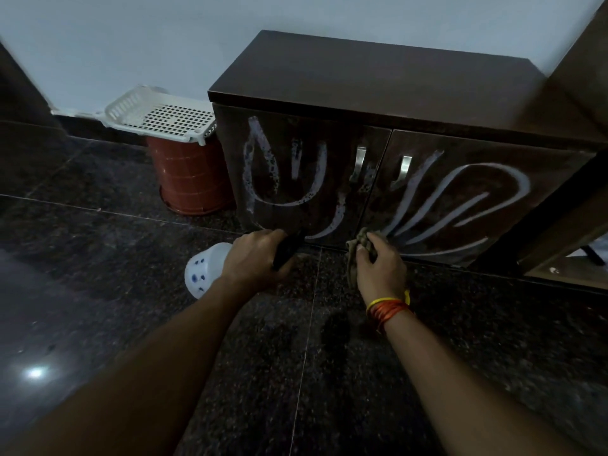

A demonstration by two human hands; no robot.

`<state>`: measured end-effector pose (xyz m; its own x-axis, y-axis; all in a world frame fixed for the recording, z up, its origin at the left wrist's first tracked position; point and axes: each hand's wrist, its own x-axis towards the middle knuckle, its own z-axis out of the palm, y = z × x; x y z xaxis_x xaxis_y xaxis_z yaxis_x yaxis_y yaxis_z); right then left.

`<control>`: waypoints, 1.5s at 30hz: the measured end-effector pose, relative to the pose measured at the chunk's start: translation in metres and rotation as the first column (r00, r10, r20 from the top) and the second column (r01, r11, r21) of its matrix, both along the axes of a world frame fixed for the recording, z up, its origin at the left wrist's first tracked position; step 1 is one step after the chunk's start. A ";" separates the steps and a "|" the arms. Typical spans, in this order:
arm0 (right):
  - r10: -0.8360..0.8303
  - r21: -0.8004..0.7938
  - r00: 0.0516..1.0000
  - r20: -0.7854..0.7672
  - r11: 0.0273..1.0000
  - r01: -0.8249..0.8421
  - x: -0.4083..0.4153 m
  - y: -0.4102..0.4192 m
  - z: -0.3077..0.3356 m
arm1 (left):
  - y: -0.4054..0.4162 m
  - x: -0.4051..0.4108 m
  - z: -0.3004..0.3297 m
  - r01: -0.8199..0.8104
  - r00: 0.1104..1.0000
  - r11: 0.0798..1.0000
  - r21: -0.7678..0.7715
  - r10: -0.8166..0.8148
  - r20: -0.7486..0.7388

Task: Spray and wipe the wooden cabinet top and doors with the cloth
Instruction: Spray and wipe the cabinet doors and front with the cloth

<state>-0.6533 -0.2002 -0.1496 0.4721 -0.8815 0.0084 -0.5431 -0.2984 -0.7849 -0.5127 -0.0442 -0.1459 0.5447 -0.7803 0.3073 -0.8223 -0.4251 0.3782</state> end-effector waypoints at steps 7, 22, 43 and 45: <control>-0.012 0.007 1.000 -0.005 1.000 0.012 0.007 0.005 -0.005 | 0.025 0.014 -0.014 -0.051 0.999 0.997 0.051 0.050 0.020; 0.043 0.020 0.999 -0.012 0.999 -0.042 0.018 0.016 -0.022 | 0.074 0.004 -0.055 0.024 0.999 0.957 0.290 -0.014 -0.034; 0.087 -0.901 0.897 -0.433 -0.013 -0.434 0.149 -0.072 0.011 | 0.013 0.069 -0.014 -0.143 0.969 0.940 -0.309 0.070 -0.236; 0.080 -0.898 0.895 -0.439 -0.055 -0.436 0.149 -0.075 -0.008 | 0.009 0.075 -0.014 -0.118 0.974 0.934 -0.337 0.043 -0.221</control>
